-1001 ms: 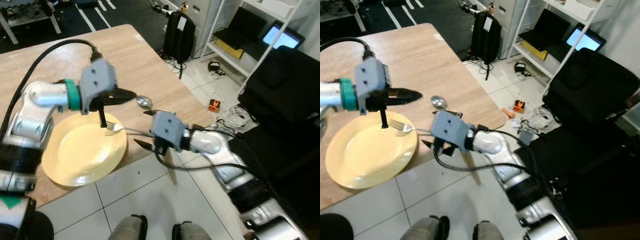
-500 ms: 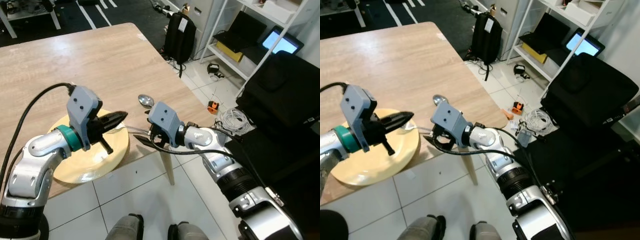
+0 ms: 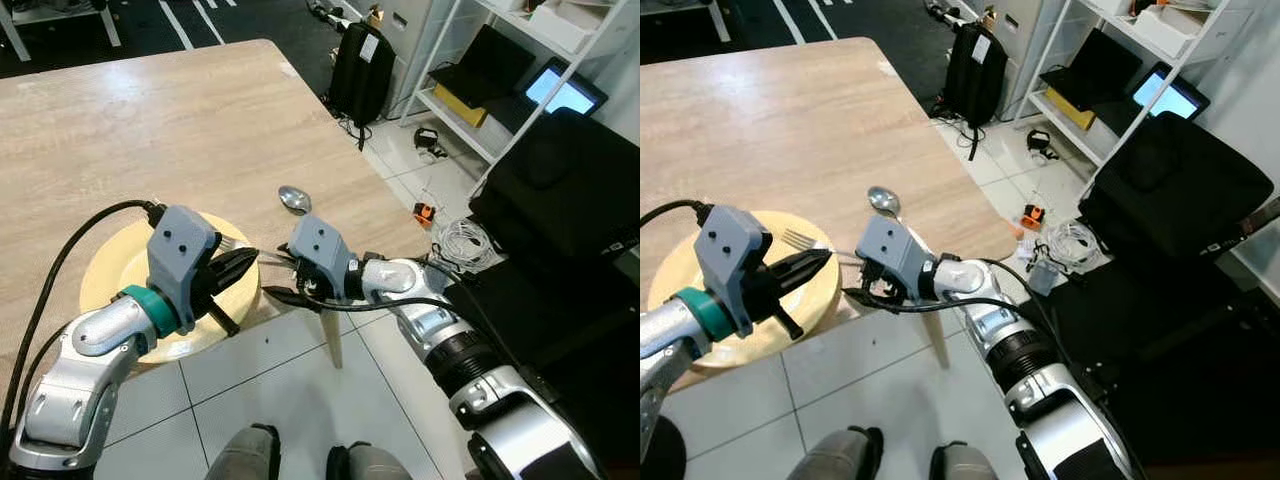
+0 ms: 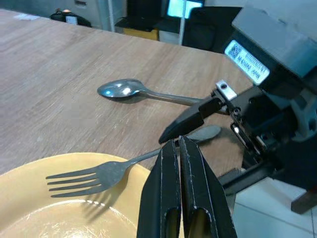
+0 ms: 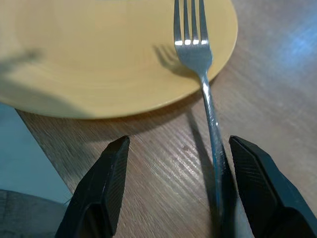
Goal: Setting the table
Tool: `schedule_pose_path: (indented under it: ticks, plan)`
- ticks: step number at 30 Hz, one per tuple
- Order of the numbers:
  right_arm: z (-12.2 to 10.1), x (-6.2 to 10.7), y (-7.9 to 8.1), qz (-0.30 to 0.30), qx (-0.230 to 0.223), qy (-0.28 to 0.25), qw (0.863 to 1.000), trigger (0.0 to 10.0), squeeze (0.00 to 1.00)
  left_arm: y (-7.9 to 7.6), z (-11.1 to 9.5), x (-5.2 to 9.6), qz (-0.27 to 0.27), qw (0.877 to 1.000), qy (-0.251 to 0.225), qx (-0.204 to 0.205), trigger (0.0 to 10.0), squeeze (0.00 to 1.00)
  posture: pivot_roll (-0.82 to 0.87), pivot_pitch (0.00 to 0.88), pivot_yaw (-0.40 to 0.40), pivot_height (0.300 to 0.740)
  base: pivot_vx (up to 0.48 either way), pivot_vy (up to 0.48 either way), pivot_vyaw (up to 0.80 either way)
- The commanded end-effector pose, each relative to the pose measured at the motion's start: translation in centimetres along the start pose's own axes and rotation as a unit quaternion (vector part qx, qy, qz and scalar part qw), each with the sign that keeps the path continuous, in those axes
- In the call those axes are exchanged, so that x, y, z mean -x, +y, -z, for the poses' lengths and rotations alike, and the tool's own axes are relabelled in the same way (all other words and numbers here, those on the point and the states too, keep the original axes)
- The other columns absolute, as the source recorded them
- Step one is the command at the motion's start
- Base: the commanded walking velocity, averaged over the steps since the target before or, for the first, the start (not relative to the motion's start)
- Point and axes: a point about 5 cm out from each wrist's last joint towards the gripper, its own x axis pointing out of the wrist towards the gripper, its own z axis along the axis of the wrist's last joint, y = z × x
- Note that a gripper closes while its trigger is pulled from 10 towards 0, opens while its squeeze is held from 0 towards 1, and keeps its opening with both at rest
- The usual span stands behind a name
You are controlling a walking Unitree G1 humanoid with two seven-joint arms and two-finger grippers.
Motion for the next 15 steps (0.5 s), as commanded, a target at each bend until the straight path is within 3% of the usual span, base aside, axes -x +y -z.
schedule_pose_path:
  ticks: [1,3,4,6,9,10,12,13,15]
  plan:
    - [0.6,-0.1,-0.2,0.000,-0.024,0.015,1.000,6.0,0.00,-0.7,0.1,0.0,0.003,1.000,0.006,0.004,10.0,0.00,0.15,0.059,-0.042,0.740,0.000,0.000,0.00]
    - [0.7,-0.1,-0.3,0.001,-0.029,0.018,0.999,6.0,0.00,-0.7,0.1,0.0,0.002,1.000,0.006,0.006,10.0,0.00,0.15,0.059,-0.042,0.740,0.000,0.000,0.00]
    - [0.8,-0.3,-0.7,0.009,-0.052,0.024,0.998,5.0,0.00,-0.9,0.1,0.0,0.002,1.000,0.007,0.009,10.0,0.00,0.15,0.068,-0.046,0.740,0.000,0.000,0.00]
    - [0.9,-0.3,-0.9,0.016,-0.061,0.030,0.998,5.3,0.00,-1.0,0.2,0.0,0.002,1.000,0.007,0.010,10.0,0.00,0.15,0.068,-0.046,0.740,0.000,0.000,0.00]
    - [1.3,-0.3,-1.3,0.030,-0.067,0.047,0.996,4.6,0.00,-1.1,0.2,0.0,0.001,1.000,0.008,0.012,10.0,0.00,0.15,0.069,-0.047,0.740,0.000,0.000,0.00]
    - [1.4,-0.4,-1.4,0.033,-0.070,0.051,0.996,2.2,0.00,-1.1,0.2,0.0,0.000,1.000,0.008,0.013,10.0,0.00,0.15,0.071,-0.048,0.740,0.000,0.000,0.00]
    - [1.5,-0.4,-1.4,0.035,-0.072,0.054,0.995,2.2,0.00,-1.1,0.2,0.0,-0.001,1.000,0.008,0.013,10.0,0.00,0.15,0.071,-0.048,0.740,0.000,0.000,0.00]
    - [1.6,-0.4,-1.5,0.037,-0.078,0.058,0.995,0.0,0.00,-1.2,0.2,0.0,-0.003,1.000,0.009,0.015,10.0,0.00,0.15,0.072,-0.050,0.740,0.000,0.000,0.00]
    - [1.8,-0.2,-1.5,0.036,-0.082,0.060,0.994,0.0,0.00,-1.2,0.2,0.0,-0.004,1.000,0.010,0.016,10.0,0.00,0.15,0.073,-0.050,0.740,0.000,0.000,0.00]
